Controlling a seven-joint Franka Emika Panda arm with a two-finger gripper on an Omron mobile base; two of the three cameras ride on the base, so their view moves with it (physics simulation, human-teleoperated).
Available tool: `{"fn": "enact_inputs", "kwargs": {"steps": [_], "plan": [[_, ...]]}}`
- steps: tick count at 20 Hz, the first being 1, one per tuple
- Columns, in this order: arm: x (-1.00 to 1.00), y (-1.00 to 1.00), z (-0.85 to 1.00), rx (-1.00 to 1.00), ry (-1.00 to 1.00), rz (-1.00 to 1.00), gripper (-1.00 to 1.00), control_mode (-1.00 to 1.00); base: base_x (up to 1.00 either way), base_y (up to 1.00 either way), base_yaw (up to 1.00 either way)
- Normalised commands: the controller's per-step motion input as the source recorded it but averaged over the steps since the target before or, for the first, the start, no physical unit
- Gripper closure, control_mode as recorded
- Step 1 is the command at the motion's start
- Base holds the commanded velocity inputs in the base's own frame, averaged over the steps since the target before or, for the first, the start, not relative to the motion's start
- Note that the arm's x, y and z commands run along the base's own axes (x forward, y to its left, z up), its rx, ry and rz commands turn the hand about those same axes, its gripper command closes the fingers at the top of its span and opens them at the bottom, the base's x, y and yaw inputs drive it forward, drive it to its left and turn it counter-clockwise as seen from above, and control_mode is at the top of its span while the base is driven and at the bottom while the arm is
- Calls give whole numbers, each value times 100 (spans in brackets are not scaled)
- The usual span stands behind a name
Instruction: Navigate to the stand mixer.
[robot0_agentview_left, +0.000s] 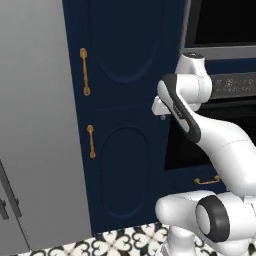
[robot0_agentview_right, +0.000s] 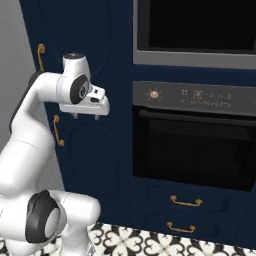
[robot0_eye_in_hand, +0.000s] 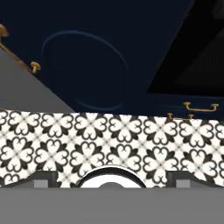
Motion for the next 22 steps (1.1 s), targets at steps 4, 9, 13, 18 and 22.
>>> {"fn": "enact_inputs", "kwargs": {"steps": [4,9,13,18,22], "plan": [[0,0,0,0,0,0,-100,100,-100,-9,-12],[0,0,0,0,0,0,-100,100,-59,-4,-23],[0,0,0,0,0,0,-100,100,0,0,-61],[0,0,0,0,0,0,-100,100,0,-6,-68],[0,0,0,0,0,0,-100,100,-2,-10,-73]]}}
